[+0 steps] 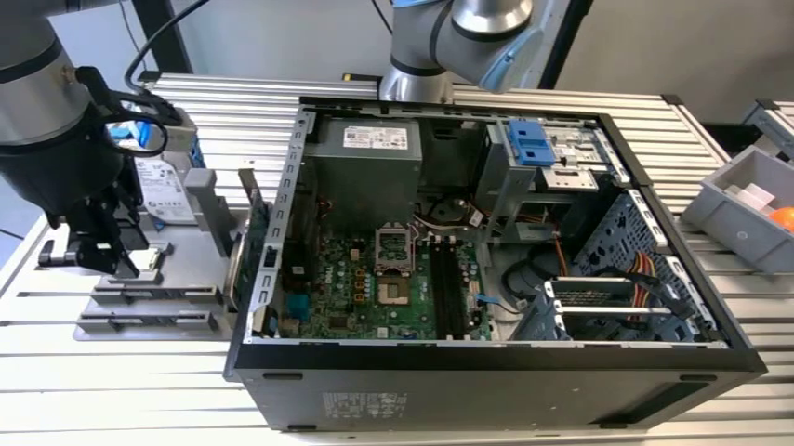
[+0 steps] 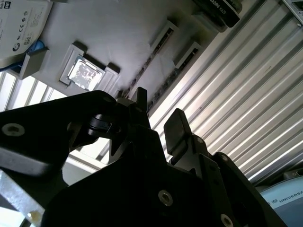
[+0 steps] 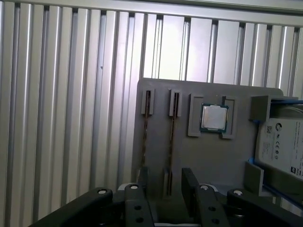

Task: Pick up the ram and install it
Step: 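Pick up the ram and move it above insertion slot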

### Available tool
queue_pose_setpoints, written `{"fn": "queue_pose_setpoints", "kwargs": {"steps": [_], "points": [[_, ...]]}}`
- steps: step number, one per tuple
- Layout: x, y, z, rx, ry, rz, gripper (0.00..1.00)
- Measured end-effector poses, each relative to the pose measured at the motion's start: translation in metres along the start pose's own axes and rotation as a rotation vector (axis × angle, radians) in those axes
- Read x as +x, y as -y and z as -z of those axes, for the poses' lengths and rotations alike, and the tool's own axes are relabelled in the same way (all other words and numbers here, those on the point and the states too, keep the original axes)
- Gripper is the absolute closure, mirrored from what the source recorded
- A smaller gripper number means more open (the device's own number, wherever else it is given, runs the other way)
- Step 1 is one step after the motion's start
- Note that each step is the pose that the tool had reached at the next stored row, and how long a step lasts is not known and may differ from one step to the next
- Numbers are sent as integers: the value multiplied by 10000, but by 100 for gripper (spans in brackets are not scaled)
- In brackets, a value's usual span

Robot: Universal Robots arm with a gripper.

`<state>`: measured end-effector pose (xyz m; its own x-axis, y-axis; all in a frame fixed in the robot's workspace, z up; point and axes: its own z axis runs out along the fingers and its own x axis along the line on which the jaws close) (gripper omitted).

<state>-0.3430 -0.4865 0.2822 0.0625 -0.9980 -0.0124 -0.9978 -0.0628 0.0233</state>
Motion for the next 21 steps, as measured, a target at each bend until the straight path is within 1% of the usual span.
{"fn": "queue_pose_setpoints", "kwargs": {"steps": [7,21], "points": [[20,-1,-72,-1,-20,-50,0],[20,0,-94,-2,-22,-50,0]]}}
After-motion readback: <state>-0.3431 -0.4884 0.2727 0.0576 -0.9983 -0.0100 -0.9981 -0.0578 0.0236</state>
